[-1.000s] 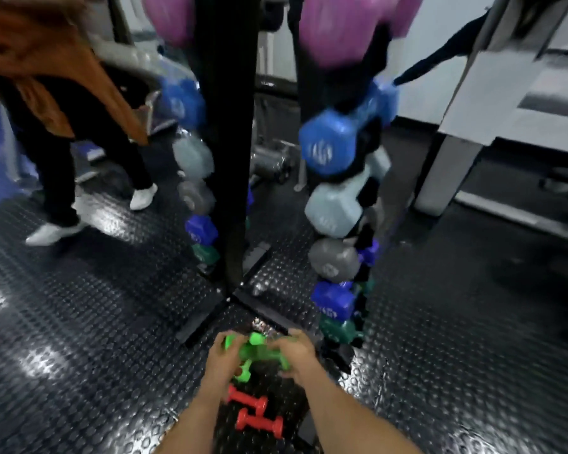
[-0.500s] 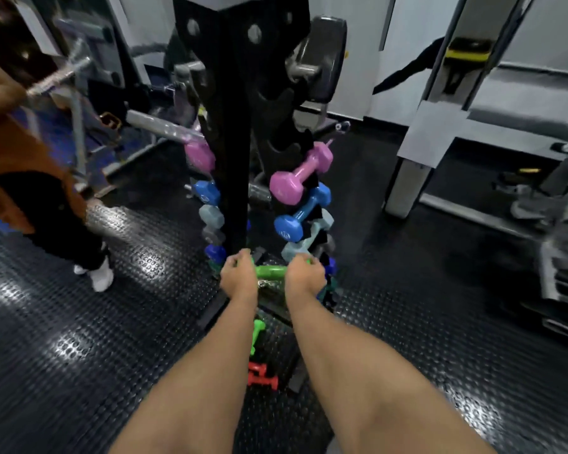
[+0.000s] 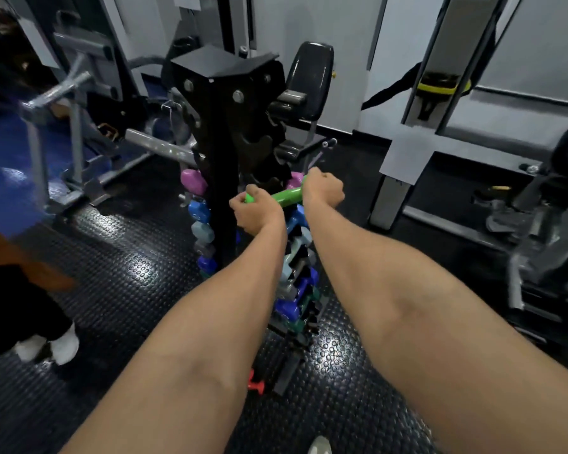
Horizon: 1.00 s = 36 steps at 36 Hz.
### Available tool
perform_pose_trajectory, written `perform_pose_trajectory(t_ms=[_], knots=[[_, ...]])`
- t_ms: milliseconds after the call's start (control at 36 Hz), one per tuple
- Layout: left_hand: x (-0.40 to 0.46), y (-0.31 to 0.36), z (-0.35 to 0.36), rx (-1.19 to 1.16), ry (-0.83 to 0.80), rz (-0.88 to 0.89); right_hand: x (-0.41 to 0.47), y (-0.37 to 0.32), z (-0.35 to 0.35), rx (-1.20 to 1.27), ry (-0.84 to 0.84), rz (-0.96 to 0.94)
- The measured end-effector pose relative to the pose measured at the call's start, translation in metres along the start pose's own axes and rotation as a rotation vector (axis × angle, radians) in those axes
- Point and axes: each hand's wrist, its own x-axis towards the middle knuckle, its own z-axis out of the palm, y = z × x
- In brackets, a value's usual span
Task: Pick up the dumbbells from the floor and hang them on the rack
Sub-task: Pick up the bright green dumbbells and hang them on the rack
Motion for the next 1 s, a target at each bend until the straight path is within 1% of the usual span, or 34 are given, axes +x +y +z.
perform_pose_trajectory(t_ms=[111,194,306,472,611,667,694,778,861,917,1000], knots=[[-0.003,0.013,0.025,-0.043,0.031,-0.034,0.020,-0.031,0.008,-0.021,-0.068,-0.039],[-0.004,0.023,0.040,-0.087,0.062,-0.025,0.032,-0.054,0.017,-0.035,-0.113,-0.059],[0.003,0.037,0.057,-0.074,0.095,-0.016,0.046,-0.072,0.032,-0.038,-0.184,-0.048],[0.023,0.046,0.070,0.016,0.119,-0.009,0.053,-0.066,0.047,-0.038,-0.282,0.016],[0.031,0.040,0.076,0.014,0.136,-0.023,0.064,-0.058,0.052,-0.099,-0.360,-0.016],[0.033,0.039,0.079,0.018,0.152,-0.038,0.065,-0.055,0.054,-0.083,-0.409,-0.039],[0.034,0.038,0.081,0.025,0.163,-0.043,0.068,-0.053,0.055,-0.079,-0.415,-0.036],[0.037,0.034,0.083,0.033,0.189,-0.038,0.074,-0.051,0.059,-0.037,-0.347,-0.005],[0.043,0.026,0.082,0.042,0.200,-0.038,0.070,-0.048,0.056,-0.004,-0.317,0.007],[0.046,0.018,0.081,0.053,0.185,-0.008,0.067,-0.044,0.056,-0.018,-0.370,-0.002],[0.046,0.008,0.079,0.068,0.147,0.054,0.062,-0.042,0.055,-0.037,-0.406,-0.026]])
